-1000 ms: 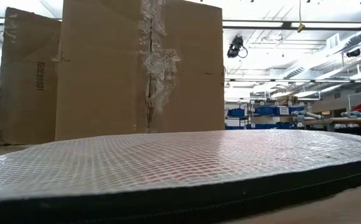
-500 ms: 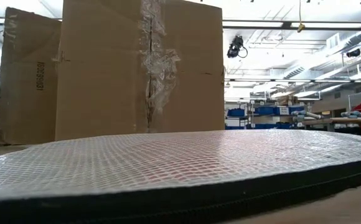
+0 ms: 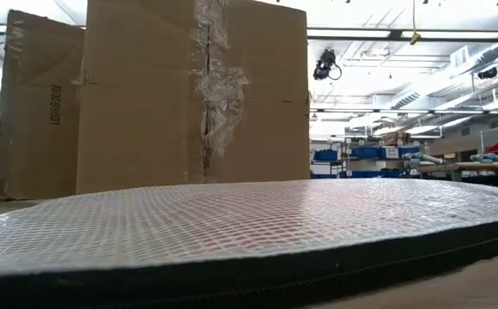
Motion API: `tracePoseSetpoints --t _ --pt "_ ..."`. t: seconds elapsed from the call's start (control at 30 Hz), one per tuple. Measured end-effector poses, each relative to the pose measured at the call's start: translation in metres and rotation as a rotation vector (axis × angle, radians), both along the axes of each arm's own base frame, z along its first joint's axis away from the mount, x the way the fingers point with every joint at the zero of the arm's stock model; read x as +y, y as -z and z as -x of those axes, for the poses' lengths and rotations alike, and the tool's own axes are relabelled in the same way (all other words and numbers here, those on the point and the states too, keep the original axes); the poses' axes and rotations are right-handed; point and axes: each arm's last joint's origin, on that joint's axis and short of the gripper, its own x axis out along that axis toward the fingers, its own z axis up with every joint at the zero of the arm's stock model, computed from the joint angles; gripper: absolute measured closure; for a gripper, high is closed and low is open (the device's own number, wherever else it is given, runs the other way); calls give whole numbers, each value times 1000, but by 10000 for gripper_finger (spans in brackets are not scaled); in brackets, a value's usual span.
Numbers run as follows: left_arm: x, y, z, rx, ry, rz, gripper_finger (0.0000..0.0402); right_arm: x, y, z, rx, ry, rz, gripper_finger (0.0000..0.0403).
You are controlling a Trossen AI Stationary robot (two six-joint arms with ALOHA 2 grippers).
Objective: Unpack boxes
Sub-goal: Break down the cardboard box until it is fully flat using the red cutter
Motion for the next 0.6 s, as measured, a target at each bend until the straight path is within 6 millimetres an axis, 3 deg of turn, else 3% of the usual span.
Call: tracePoseSetpoints --t 0.23,0.37,0.47,0.6 --pt "2 3 -4 18 -3 -5 357 -1 0 0 2 9 11 257" --pt "2 4 -5 25 -3 -4 353 -2 0 -1 2 2 42 297" --pt "2 5 -6 36 -4 -2 321 -2 1 -1 1 12 85 343" --pt "2 9 -8 76 -35 3 275 -3 2 -2 16 52 122 348"
